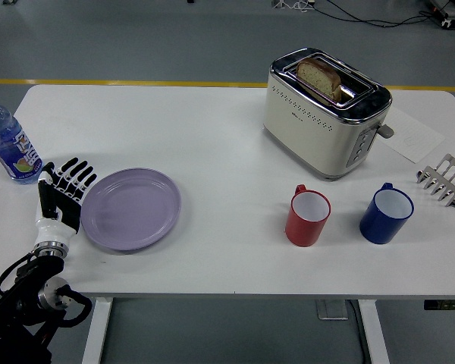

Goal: Push plate across desktop

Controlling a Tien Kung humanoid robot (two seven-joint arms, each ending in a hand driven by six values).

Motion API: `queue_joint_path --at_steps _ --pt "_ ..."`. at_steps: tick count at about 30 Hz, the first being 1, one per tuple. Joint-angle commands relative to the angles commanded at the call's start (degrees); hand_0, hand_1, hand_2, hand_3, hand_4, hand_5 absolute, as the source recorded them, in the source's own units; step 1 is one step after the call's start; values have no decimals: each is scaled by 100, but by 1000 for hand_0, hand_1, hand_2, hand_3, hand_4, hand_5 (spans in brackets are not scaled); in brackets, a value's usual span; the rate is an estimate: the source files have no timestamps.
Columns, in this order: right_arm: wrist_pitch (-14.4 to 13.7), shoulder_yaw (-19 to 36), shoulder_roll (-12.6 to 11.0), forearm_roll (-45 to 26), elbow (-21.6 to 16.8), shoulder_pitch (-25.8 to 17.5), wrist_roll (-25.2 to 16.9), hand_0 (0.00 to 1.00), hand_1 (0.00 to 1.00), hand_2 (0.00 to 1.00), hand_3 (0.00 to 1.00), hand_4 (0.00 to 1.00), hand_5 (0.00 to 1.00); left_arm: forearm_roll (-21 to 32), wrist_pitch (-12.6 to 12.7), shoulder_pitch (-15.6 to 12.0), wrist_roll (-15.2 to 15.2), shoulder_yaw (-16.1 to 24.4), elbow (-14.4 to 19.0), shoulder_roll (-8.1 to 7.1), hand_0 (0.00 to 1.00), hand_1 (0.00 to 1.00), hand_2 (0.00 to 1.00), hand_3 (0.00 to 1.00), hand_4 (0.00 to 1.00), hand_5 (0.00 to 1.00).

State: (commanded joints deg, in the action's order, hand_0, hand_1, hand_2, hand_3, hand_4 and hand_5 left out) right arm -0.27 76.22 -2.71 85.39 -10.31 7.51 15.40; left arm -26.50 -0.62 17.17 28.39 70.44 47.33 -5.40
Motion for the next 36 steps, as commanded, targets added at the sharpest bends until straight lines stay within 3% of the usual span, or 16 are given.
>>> queue_joint_path --at_steps 12,27,36 --pt "6 17 1 31 0 2 -1 691 678 698 614 485 230 68 -10 129 53 -155 -26 145 665 652 592 548 518 998" --pt "16 32 2 64 0 -9 0 691 678 697 614 487 228 222 -9 324 115 -654 -76 359 664 651 592 547 516 998" --pt "21 29 1 71 0 -11 -3 691 678 697 614 487 227 344 15 397 165 -997 -85 407 664 651 592 547 513 998"
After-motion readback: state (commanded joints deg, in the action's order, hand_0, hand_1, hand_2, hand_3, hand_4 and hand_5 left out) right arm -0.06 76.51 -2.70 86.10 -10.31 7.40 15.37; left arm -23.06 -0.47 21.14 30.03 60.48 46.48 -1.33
